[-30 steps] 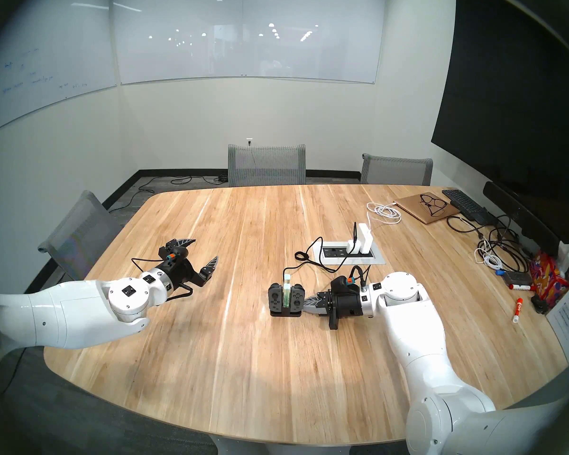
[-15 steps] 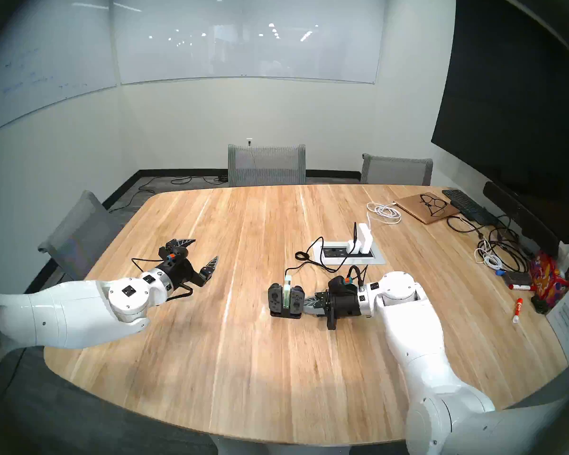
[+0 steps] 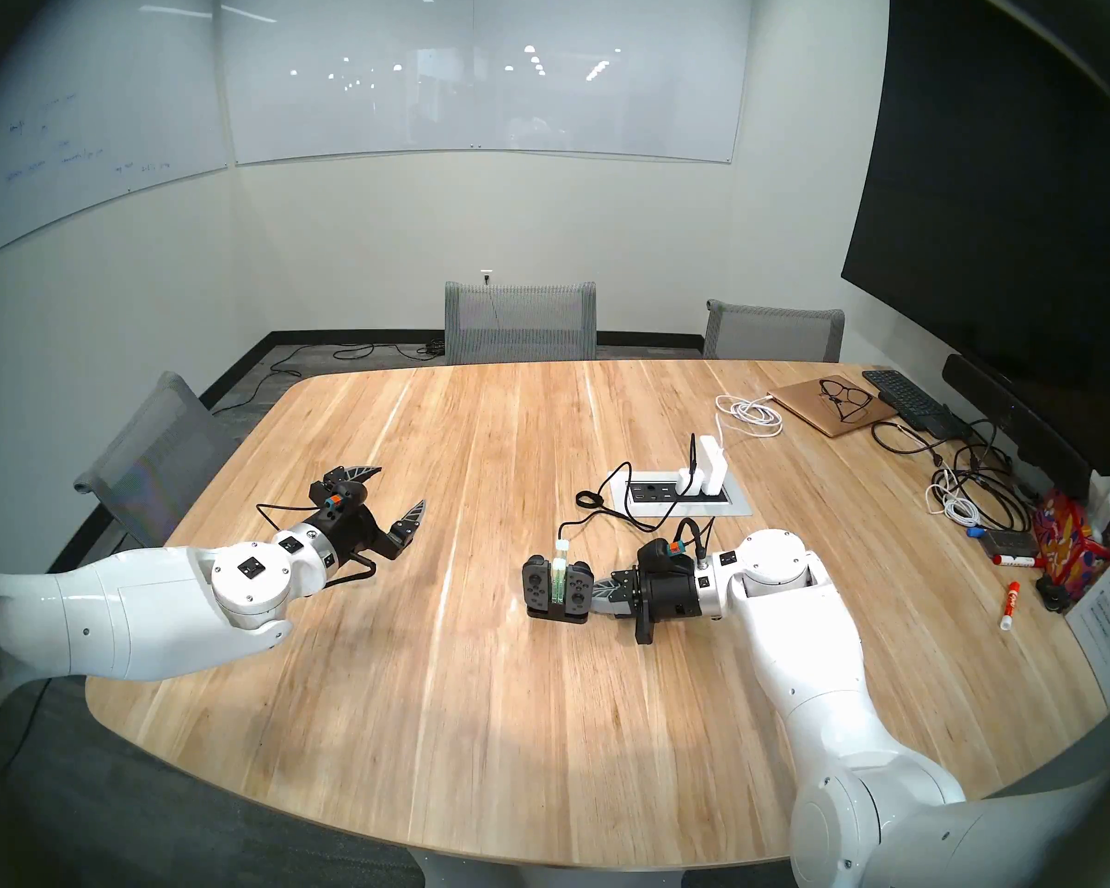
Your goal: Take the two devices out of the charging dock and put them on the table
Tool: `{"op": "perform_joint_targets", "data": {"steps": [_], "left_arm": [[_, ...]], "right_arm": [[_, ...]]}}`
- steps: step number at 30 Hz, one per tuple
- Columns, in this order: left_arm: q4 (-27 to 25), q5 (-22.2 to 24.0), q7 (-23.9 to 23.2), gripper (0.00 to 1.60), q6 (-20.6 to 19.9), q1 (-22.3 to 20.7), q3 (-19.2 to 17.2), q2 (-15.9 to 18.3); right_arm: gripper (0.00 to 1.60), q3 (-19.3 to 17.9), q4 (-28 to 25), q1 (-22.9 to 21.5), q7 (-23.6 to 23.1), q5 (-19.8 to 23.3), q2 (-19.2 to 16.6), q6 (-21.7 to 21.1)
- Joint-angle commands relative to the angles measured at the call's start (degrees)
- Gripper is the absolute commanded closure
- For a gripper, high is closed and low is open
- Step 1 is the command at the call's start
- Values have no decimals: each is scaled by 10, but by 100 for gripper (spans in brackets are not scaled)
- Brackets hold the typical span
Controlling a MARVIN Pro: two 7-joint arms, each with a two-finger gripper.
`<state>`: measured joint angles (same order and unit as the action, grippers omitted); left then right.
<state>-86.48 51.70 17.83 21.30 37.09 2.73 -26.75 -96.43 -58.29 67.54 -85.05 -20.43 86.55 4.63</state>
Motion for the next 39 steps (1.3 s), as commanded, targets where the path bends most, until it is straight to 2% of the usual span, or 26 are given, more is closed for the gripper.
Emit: {"op": "perform_joint_targets", "data": {"steps": [1, 26, 36, 39], "left_arm": [[0, 1, -1, 0, 2, -9, -7, -1], [0, 1, -1, 0, 2, -9, -7, -1], [-8, -18, -60, 0, 8, -18, -1, 11], [-10, -9, -99, 0, 23, -20, -3, 18]], "right_arm": [[160, 1, -6, -7, 0, 10, -1, 0], [160, 6, -5, -7, 0, 14, -3, -1], [160, 7, -6, -7, 0, 15, -4, -1], [160, 7, -6, -7, 0, 15, -4, -1]]}}
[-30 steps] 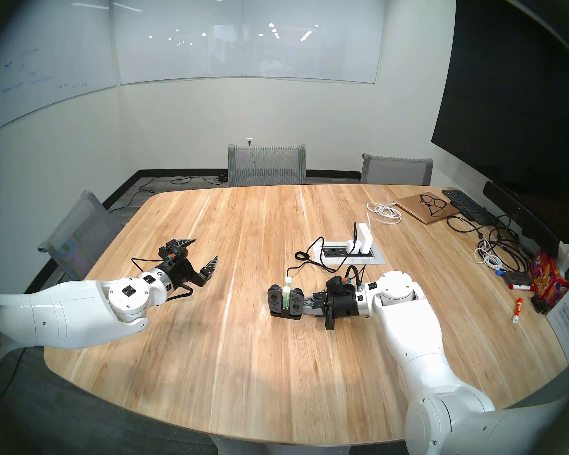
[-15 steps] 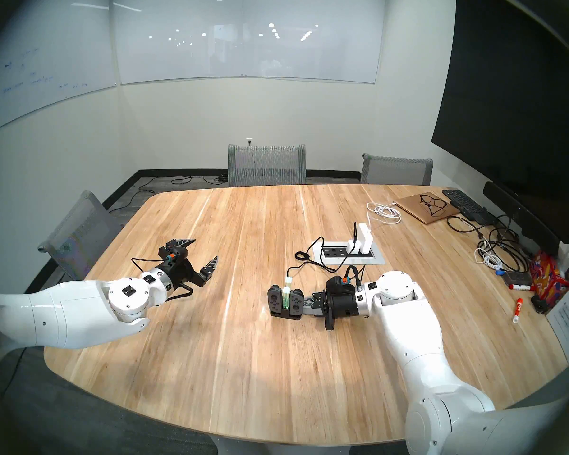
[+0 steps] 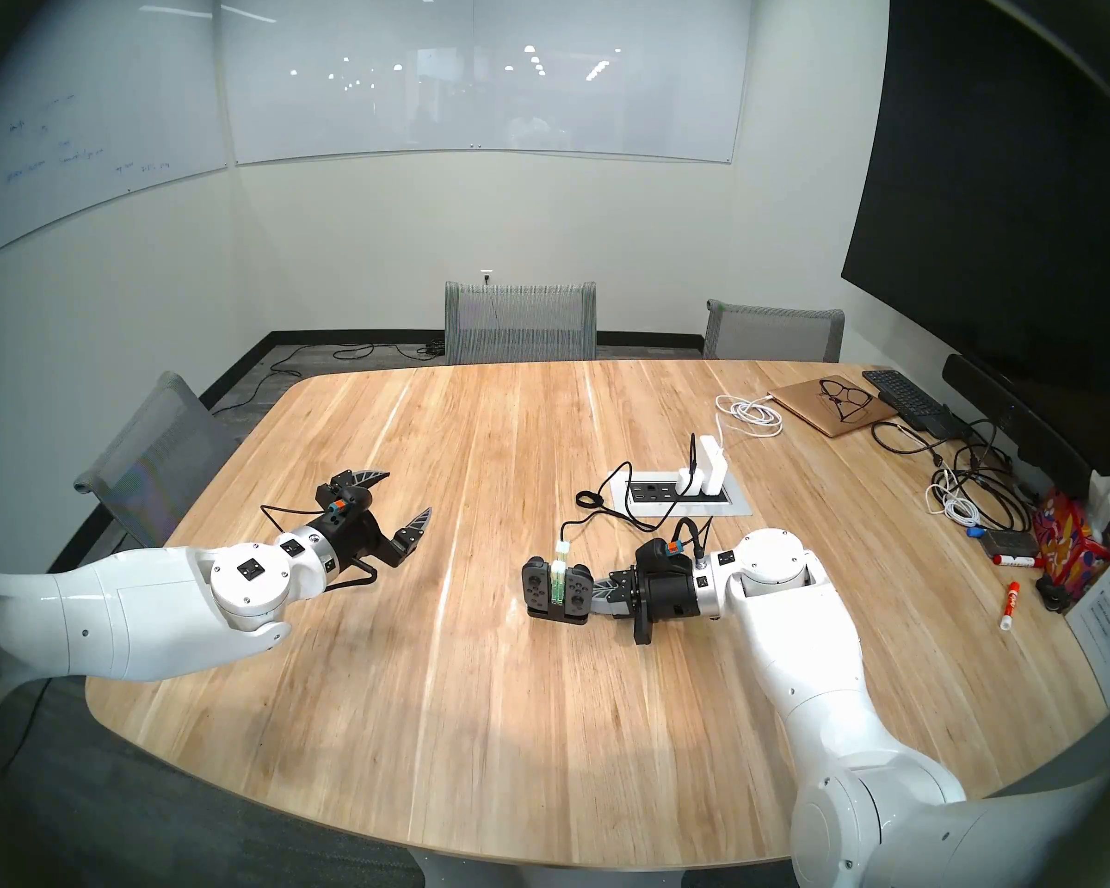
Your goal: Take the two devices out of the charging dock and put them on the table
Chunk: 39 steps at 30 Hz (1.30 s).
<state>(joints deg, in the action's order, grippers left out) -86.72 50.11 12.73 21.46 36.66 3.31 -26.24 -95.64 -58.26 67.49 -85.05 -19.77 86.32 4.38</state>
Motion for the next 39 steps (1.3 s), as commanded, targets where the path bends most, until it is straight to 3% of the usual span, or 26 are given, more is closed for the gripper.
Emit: {"op": "perform_joint_targets", "data": {"steps": [1, 11, 21, 29, 33, 39], "left_arm": [[-8, 10, -60, 0, 29, -17, -10, 15], [17, 68, -184, 0, 66, -41, -23, 24], [60, 88, -289, 0, 86, -66, -14, 9], [98, 80, -385, 0, 97, -89, -9, -5], [110, 80, -429, 0, 78, -101, -10, -10], [124, 86, -457, 0, 68, -102, -16, -20]], "right_arm": [[160, 0, -6, -6, 0, 9, -2, 1], [160, 0, -6, -6, 0, 8, -2, 1], [160, 1, -6, -6, 0, 8, -2, 1], [160, 1, -6, -6, 0, 8, -2, 1], [160, 1, -6, -6, 0, 9, -2, 1], [160, 1, -6, -6, 0, 10, -3, 1]]}}
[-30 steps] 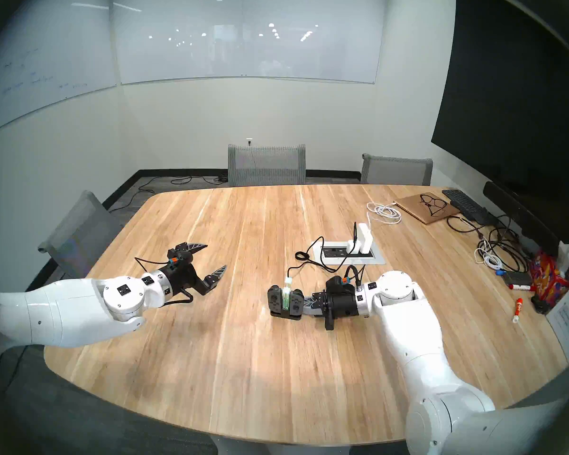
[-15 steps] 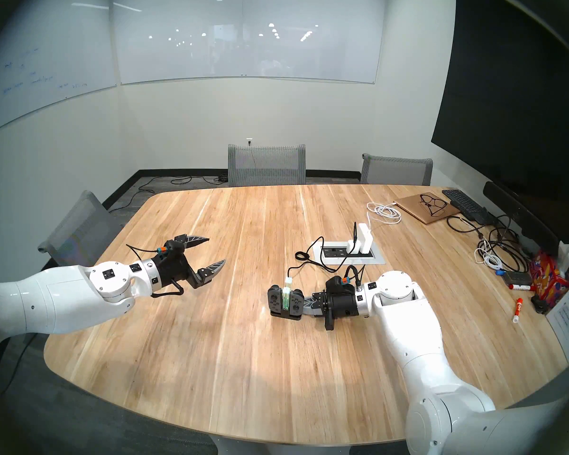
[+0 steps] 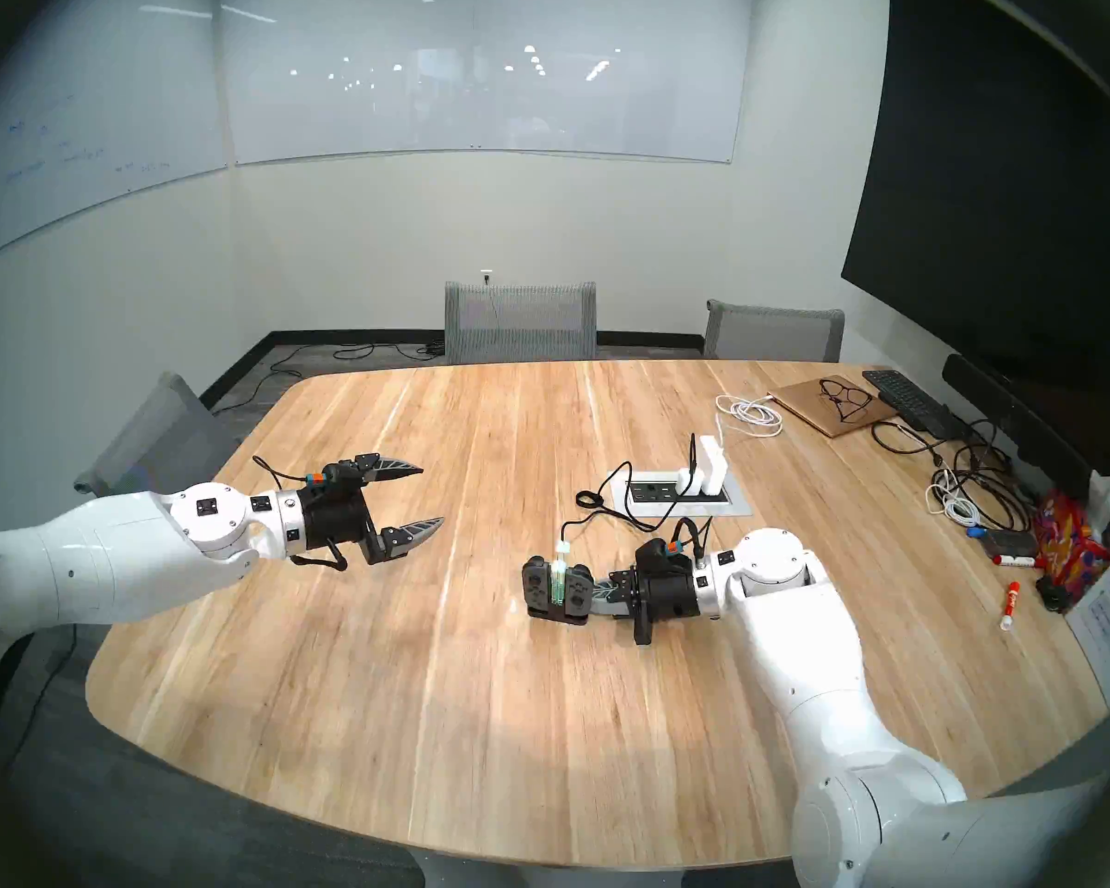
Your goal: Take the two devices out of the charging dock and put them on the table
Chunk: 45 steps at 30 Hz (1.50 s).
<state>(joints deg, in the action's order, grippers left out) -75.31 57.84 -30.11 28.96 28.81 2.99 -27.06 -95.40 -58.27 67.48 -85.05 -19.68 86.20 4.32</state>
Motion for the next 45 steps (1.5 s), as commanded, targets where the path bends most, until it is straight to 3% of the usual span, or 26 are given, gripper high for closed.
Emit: {"op": "perform_joint_targets", "data": {"steps": [1, 20, 33, 45], "left_arm": [[10, 9, -30, 0, -7, -24, -13, -12], [28, 21, -66, 0, 0, -21, -19, -22], [69, 89, -200, 0, -7, -33, -34, -59], [95, 78, -258, 0, -53, -50, -27, -106]], "right_arm": [[160, -1, -6, -6, 0, 9, -1, 2], [160, 0, -6, -6, 0, 11, -2, 2], [160, 1, -6, -6, 0, 10, -2, 1], [160, 1, -6, -6, 0, 11, -3, 1]]}}
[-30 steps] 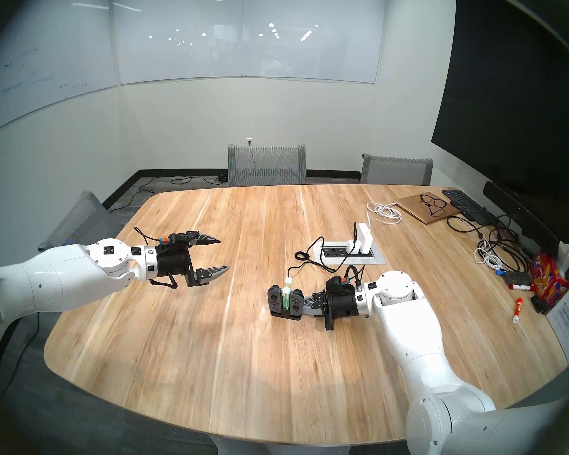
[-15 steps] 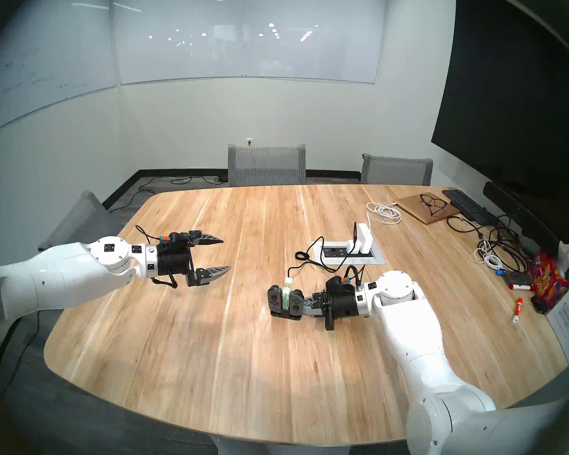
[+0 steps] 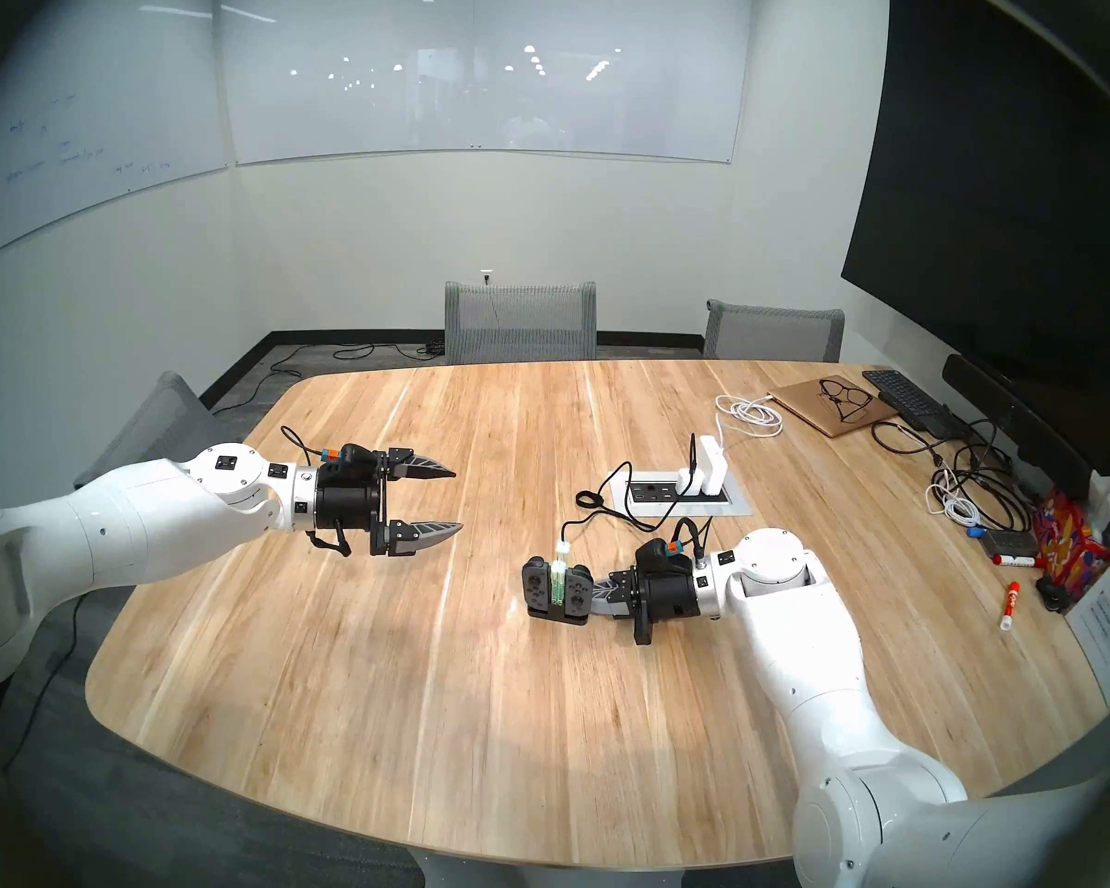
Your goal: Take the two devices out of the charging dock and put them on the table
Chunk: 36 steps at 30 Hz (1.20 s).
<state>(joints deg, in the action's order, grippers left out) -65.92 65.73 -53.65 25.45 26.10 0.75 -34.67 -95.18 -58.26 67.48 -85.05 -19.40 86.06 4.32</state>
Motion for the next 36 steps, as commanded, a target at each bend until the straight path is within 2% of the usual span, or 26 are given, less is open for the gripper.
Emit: {"op": "perform_joint_targets", "data": {"steps": [1, 12, 36], "left_arm": [[2, -8, -25, 0, -20, -25, -3, -33], [12, -36, -46, 0, -41, -32, 4, -60], [28, -83, -54, 0, -79, -34, 8, -100]], "right_arm": [[160, -1, -6, -6, 0, 8, -1, 1], [160, -1, -6, -6, 0, 9, -1, 1], [160, 0, -6, -6, 0, 10, -2, 1]]}}
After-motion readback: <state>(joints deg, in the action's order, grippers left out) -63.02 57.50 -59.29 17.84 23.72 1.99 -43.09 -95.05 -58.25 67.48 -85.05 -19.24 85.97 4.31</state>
